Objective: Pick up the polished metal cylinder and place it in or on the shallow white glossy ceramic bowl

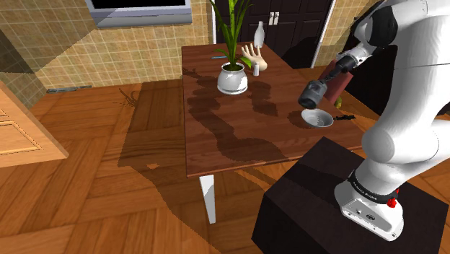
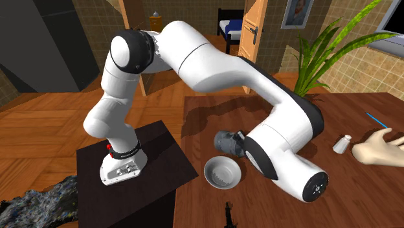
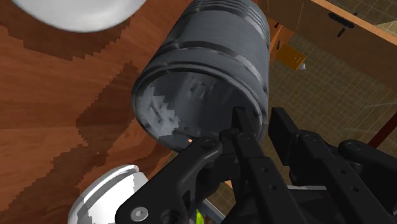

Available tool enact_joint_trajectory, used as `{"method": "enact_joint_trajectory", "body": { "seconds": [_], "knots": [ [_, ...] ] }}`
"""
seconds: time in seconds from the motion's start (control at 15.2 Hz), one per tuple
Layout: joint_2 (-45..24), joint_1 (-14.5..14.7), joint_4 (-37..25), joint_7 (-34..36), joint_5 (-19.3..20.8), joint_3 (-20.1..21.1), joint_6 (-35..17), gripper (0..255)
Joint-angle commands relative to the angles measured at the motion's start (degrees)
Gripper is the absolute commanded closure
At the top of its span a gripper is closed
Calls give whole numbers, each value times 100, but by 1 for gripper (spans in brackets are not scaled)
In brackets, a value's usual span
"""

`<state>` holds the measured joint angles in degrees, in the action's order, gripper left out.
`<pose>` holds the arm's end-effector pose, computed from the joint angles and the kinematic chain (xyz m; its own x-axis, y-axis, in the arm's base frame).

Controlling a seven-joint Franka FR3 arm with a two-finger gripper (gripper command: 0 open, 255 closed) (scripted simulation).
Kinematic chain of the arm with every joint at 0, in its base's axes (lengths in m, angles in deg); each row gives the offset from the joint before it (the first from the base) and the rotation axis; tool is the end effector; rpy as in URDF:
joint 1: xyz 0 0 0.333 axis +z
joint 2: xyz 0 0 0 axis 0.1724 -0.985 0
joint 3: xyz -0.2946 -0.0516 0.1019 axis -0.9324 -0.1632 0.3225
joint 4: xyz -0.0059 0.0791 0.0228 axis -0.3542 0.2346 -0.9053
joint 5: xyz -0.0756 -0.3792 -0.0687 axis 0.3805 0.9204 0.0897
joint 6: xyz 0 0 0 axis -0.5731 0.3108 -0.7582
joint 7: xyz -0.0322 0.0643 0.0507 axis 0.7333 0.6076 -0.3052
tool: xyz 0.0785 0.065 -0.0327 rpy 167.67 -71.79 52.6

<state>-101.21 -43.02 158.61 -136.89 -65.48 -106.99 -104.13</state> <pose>0.3454 -0.4625 0.3211 0.9113 -0.0265 0.4110 0.3299 -0.5503 -0.7671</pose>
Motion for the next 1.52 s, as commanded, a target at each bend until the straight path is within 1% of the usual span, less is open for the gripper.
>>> {"method": "enact_joint_trajectory", "body": {
  "seconds": [0.0, 0.26, 0.33, 1.45],
  "knots": [
    [25, -166, -25, -172, 176, -100, 177, 255],
    [25, -505, -92, -549, 525, -284, 487, 255],
    [22, -533, -102, -578, 551, -296, 511, 255],
    [-749, -620, 108, -1185, 367, -96, -151, 255]
  ]
}}
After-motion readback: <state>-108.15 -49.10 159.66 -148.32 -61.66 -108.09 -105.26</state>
